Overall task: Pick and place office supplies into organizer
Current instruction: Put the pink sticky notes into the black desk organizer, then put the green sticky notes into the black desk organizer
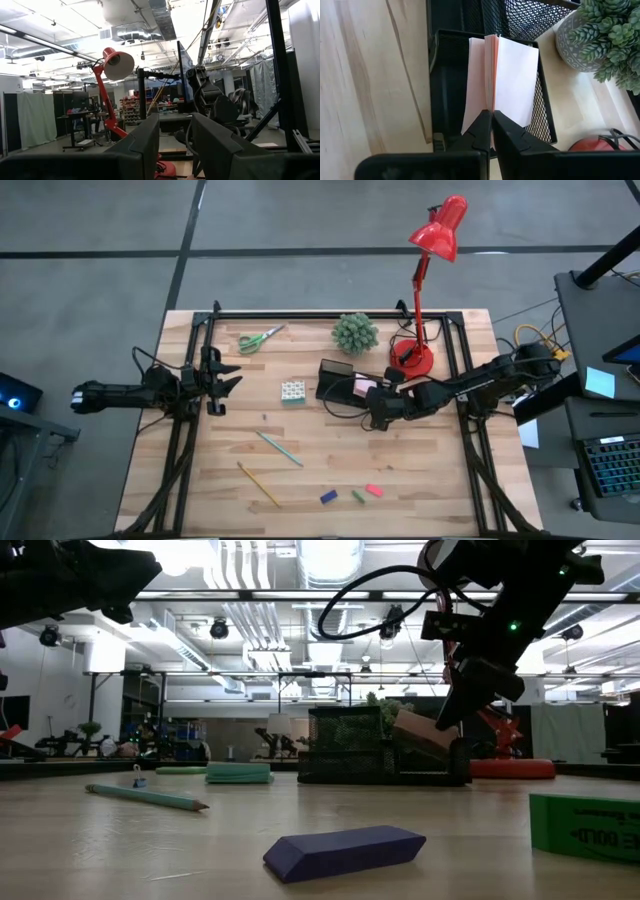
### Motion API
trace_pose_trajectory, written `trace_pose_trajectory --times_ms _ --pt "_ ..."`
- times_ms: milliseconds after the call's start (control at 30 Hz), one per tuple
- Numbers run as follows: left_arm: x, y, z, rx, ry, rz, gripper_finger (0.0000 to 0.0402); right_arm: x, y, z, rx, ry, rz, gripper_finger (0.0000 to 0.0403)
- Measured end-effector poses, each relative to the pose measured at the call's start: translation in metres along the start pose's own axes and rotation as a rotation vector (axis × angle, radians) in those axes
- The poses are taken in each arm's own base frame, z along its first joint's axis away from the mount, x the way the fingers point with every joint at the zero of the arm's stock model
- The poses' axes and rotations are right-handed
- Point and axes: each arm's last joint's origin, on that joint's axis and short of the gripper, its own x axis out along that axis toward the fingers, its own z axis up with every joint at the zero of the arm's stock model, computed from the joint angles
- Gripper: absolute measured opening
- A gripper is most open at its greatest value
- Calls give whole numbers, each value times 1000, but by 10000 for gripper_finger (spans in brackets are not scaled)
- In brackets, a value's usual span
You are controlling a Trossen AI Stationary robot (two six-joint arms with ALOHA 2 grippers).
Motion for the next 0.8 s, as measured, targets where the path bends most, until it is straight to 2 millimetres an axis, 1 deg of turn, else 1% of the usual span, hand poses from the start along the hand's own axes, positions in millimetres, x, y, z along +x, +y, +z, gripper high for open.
trace_pose_trajectory --times_ms 267,367,600,800 --pt "0 0 0 0 0 0 105 0 0 0 -1 -7 -14 16" --pt "0 0 0 0 0 0 105 0 0 0 0 -7 -14 34" --pt "0 0 0 0 0 0 105 0 0 1 3 -11 -14 93" --pt "0 0 0 0 0 0 105 -1 0 3 13 -22 -10 124"
